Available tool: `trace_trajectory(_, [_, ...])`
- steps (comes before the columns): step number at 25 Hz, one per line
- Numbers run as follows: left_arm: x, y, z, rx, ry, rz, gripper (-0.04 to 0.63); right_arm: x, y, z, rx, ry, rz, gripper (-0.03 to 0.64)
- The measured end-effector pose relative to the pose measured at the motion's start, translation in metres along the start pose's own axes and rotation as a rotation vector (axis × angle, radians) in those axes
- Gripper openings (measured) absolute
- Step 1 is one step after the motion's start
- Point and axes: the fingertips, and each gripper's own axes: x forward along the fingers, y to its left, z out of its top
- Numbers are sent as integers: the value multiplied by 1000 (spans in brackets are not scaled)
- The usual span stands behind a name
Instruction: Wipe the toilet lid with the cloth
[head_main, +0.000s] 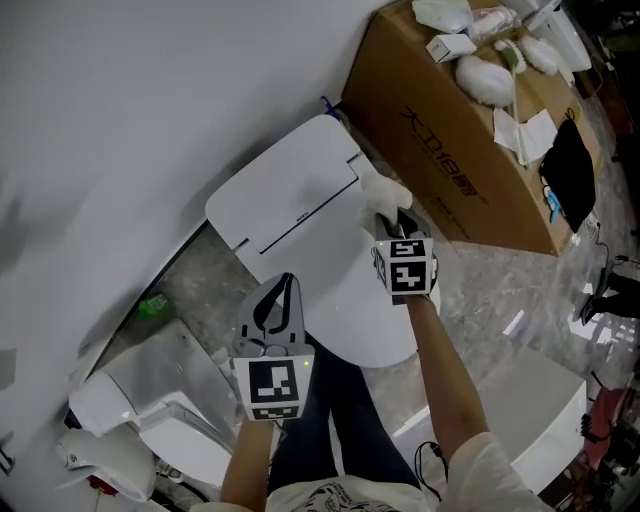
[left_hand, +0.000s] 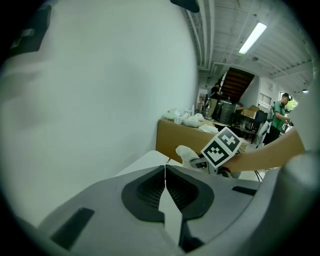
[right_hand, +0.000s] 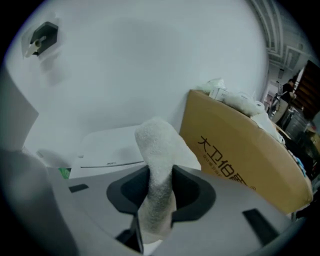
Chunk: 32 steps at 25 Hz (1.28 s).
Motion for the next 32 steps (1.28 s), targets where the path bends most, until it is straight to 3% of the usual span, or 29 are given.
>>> trace_trajectory(16, [16, 9, -32, -61, 44, -2, 9, 100, 3, -27, -284, 225, 47, 112])
trace_trajectory(20, [19, 9, -39, -69, 56, -2, 9, 108, 3, -33, -359, 232, 81, 114])
trace_trajectory(24, [20, 6, -42, -70, 62, -4, 9, 108, 3, -33, -351, 219, 110, 114])
trace_trajectory(32, [16, -7, -41, -71, 60, -12, 9, 99, -1, -47, -334, 234, 74, 110])
